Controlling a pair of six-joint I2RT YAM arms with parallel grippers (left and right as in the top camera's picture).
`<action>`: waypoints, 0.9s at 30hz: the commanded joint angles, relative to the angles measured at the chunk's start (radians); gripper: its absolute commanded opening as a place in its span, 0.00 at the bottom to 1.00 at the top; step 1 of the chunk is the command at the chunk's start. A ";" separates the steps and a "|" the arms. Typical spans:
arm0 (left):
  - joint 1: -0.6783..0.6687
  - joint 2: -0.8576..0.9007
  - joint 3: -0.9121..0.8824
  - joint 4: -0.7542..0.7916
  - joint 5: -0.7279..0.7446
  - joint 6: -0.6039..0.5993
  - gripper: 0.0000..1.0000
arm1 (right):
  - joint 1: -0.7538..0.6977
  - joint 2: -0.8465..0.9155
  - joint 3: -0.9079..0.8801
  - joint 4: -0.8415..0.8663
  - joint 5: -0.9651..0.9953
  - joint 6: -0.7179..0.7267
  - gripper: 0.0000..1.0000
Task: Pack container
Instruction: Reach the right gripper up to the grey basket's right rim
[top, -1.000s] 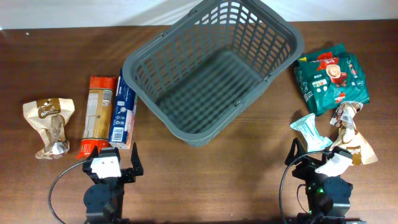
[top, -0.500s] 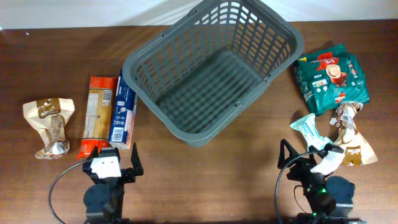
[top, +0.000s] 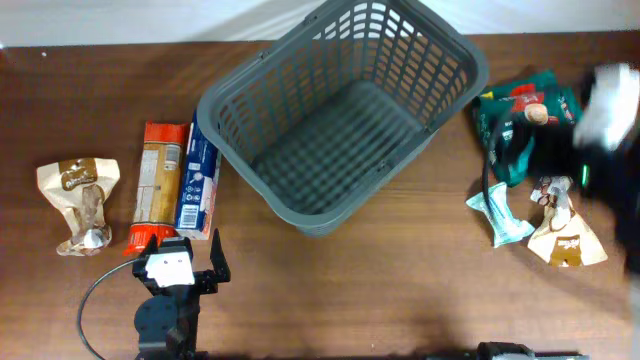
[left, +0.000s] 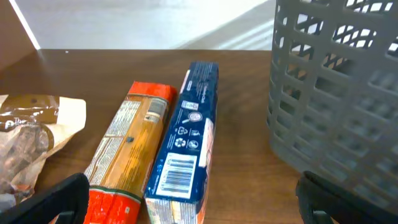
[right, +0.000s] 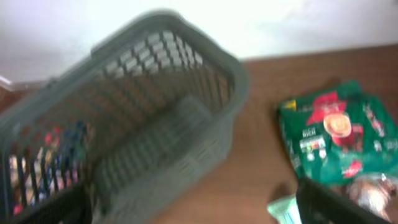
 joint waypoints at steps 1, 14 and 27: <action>0.004 -0.006 -0.003 -0.002 -0.008 -0.009 0.99 | -0.003 0.240 0.328 -0.066 -0.068 -0.160 0.99; 0.004 -0.006 -0.003 -0.002 -0.008 -0.009 0.99 | 0.005 0.747 0.663 -0.087 -0.206 -0.471 0.99; 0.004 -0.006 -0.003 -0.002 -0.008 -0.009 0.99 | 0.037 0.927 0.661 -0.032 -0.198 -0.536 1.00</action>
